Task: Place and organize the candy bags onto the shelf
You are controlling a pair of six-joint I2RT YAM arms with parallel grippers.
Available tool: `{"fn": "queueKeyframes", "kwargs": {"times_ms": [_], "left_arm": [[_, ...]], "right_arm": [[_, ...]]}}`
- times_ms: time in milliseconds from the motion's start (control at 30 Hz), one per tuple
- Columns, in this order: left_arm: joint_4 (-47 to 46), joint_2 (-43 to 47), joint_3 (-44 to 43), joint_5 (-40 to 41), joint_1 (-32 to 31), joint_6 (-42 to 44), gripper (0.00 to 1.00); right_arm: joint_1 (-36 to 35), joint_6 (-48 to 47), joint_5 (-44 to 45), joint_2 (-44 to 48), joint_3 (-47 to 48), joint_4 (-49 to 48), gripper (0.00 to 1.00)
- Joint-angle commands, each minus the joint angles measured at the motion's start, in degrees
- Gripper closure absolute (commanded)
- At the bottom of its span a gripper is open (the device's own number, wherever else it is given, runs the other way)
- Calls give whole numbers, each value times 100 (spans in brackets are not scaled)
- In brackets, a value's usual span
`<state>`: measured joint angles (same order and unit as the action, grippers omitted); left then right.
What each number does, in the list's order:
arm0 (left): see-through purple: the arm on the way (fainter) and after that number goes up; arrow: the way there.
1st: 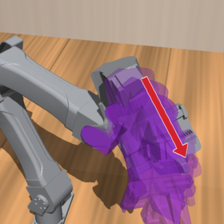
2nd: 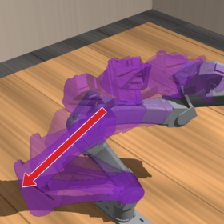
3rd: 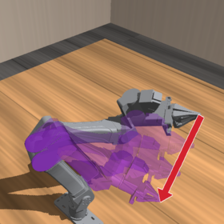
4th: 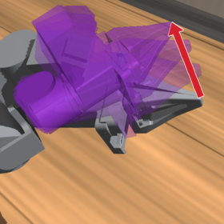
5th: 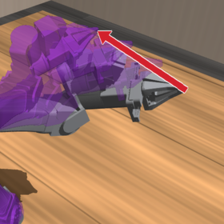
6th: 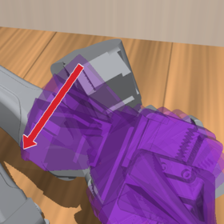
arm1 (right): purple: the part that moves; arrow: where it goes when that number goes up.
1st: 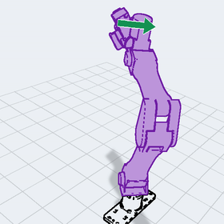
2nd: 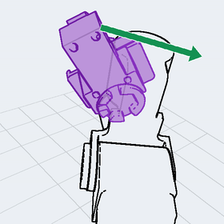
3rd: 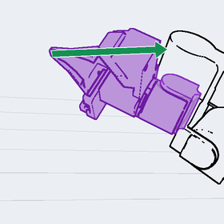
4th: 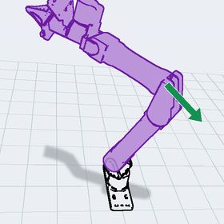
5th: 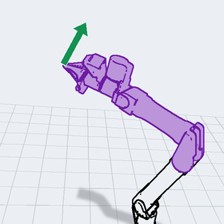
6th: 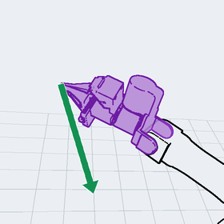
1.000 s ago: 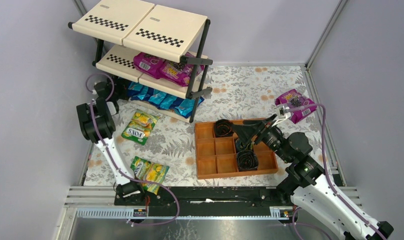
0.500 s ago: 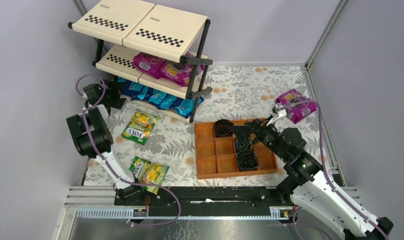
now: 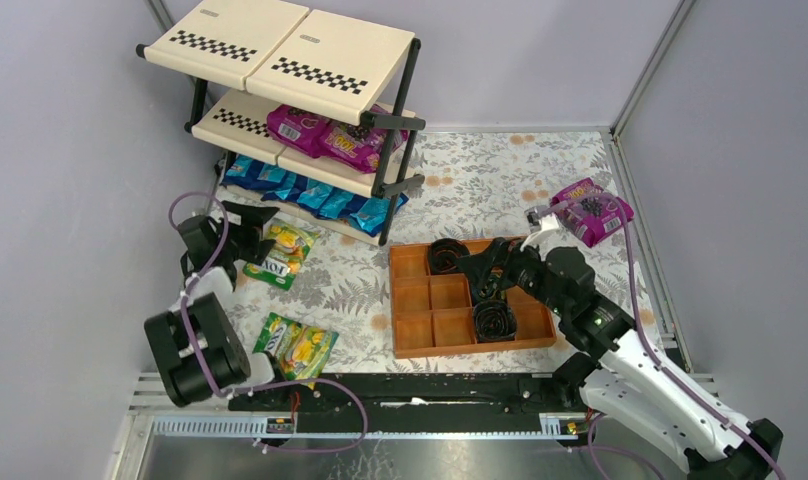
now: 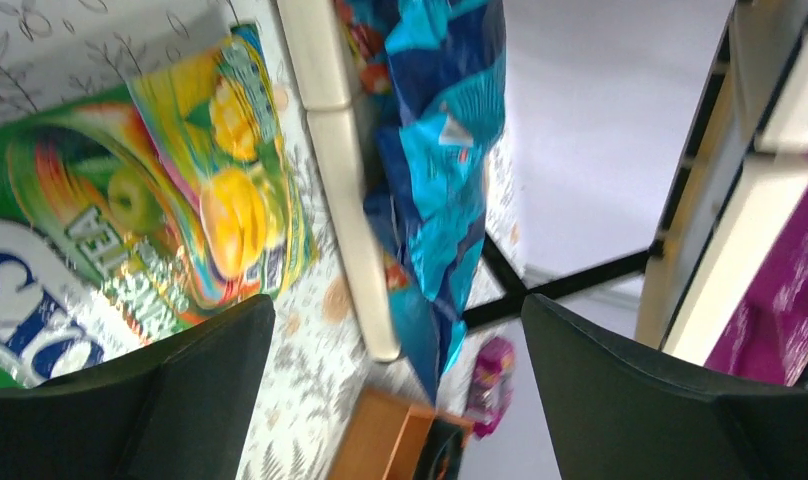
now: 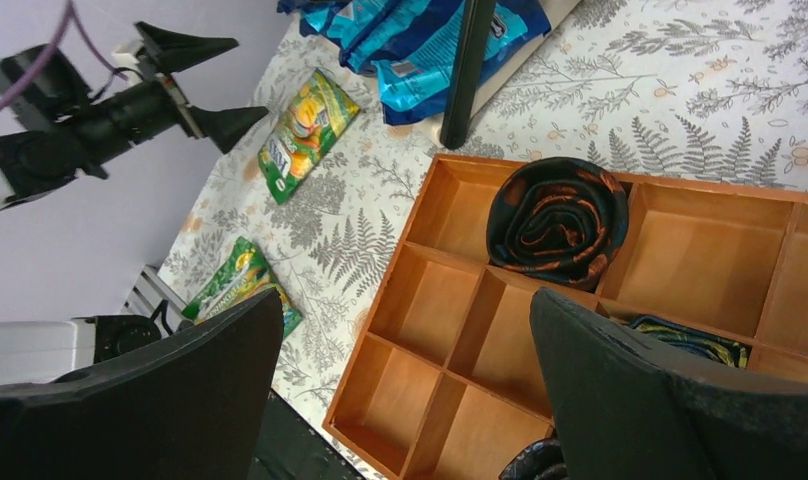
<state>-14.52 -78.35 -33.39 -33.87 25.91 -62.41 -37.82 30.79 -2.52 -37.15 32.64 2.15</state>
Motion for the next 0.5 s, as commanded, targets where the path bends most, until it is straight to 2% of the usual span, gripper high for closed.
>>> {"fn": "queueKeyframes", "kwargs": {"times_ms": [0, 133, 233, 367, 467], "left_arm": [[1090, 817, -6, -276, -40, 1108, 1], [1691, 1180, -251, -522, -159, 1638, 1], [1720, 1379, -293, -393, -604, 1731, 1], [2012, 988, -610, -738, -1255, 2129, 1], [2248, 745, -899, -789, -1871, 2525, 1]], "right_arm": [[18, -218, 104, -292, 232, 27, 0], [21, -616, 507, -1045, 696, 519, 0], [21, -963, 922, -1544, 1059, 814, 0], [18, -1305, 1981, -2114, 1458, 1183, 0], [21, -1419, 2450, -2476, 1628, 1321, 0]]}}
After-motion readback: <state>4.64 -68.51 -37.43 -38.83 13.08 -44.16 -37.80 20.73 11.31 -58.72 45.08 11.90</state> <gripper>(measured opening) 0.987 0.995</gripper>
